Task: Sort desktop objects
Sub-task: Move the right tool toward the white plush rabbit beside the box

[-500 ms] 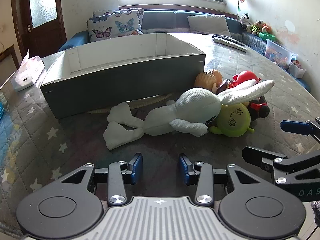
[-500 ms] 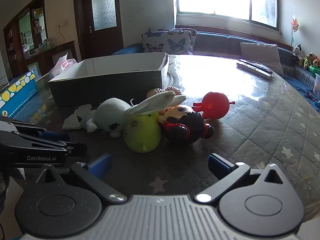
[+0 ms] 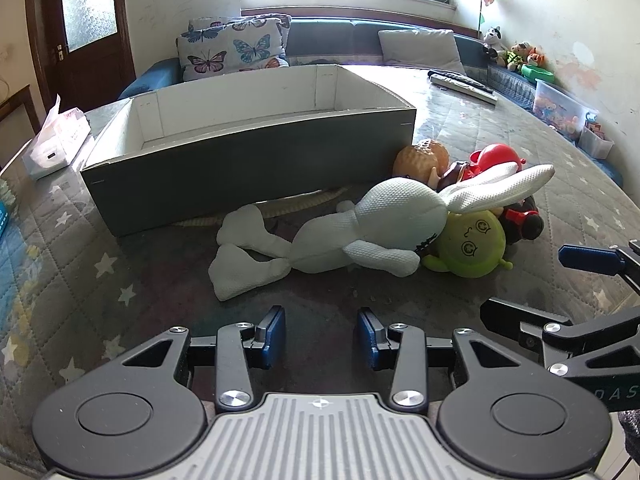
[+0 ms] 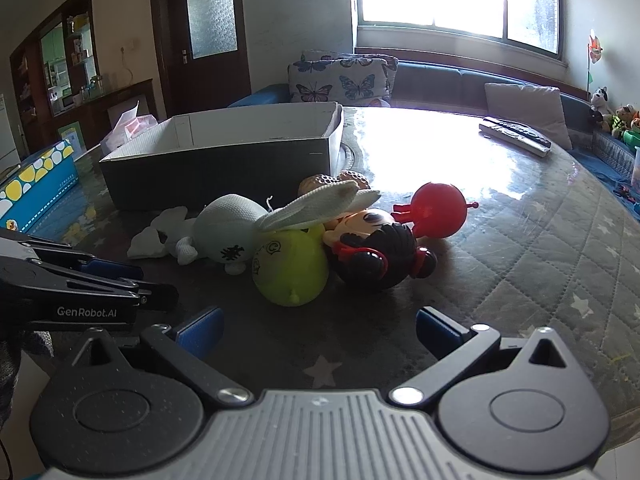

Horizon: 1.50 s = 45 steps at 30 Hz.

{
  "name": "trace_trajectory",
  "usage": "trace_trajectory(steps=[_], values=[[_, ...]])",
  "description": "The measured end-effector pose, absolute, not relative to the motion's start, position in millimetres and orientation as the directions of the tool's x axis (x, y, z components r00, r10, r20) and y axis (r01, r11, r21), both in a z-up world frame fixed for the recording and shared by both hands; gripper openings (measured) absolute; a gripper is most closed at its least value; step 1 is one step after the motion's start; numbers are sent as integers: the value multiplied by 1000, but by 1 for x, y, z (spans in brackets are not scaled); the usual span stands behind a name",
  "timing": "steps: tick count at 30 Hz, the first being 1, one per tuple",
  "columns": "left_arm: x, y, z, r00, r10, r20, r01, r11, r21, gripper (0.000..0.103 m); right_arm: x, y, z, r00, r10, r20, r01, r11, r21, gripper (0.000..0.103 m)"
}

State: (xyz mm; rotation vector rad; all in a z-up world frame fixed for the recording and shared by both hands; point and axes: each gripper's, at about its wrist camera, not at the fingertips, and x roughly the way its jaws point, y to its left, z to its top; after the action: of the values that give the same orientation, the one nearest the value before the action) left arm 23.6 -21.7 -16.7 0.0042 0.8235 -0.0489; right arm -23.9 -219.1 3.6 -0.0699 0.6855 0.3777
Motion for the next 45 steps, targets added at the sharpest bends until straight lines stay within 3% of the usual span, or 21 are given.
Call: trace_trajectory(steps=[45], values=[[31, -15, -4, 693, -50, -719, 39, 999, -32, 42, -14, -206, 15, 701, 361, -615, -411, 909, 65, 103]])
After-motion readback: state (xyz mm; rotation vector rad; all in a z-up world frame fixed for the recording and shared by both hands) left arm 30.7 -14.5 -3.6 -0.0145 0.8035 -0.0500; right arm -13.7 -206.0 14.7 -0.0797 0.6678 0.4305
